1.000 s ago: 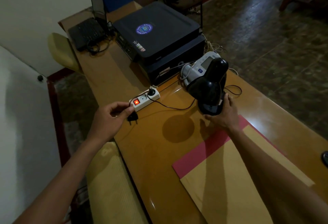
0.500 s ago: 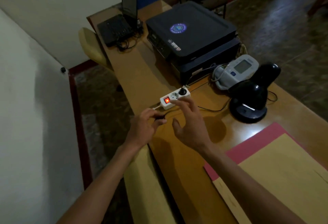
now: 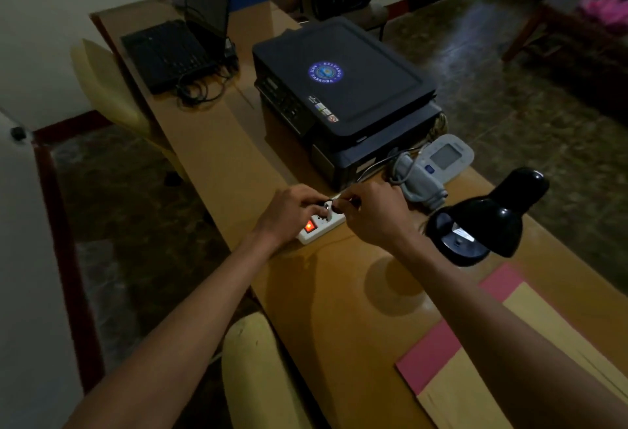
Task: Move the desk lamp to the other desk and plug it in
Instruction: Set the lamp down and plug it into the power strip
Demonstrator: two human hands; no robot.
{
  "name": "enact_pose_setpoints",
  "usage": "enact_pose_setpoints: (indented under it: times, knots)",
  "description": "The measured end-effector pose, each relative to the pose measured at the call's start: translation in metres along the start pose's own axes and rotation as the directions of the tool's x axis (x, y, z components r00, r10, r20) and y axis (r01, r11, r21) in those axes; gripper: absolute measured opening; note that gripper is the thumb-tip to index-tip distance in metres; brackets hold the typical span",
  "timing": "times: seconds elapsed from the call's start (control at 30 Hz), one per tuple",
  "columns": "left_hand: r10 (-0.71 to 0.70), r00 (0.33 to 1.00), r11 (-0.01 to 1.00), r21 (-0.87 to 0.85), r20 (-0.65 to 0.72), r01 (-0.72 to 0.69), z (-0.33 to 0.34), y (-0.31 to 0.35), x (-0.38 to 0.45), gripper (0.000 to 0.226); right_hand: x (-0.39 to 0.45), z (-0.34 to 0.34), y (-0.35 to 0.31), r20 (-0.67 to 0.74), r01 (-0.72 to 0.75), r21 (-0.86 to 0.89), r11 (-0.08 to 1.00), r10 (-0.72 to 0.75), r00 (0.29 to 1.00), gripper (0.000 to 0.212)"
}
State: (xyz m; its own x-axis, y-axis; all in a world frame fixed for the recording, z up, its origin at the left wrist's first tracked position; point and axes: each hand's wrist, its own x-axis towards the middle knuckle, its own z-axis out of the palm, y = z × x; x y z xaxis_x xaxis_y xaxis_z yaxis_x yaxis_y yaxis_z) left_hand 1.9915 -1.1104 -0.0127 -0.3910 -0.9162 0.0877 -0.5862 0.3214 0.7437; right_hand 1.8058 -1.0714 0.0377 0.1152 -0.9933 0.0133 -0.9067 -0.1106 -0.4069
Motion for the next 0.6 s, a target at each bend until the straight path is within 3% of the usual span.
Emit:
enact_pose_setpoints:
  times: [0.23,0.6]
  knots:
    - [-0.084,0.989,0.994,-0.066,0.124,0.093,0.026,-0.031,0.041,0.019,0.027,0.018,0.019,0.007,-0.160,0.013,0.987,0.160,0.987,0.015]
    - [-0.070,0.986,0.998,0.016,0.152,0.069,0.026,-0.048,0.043,0.021,0.030,0.035,0.029,0.079,-0.171,0.011,0.985,0.170,0.982,0.015]
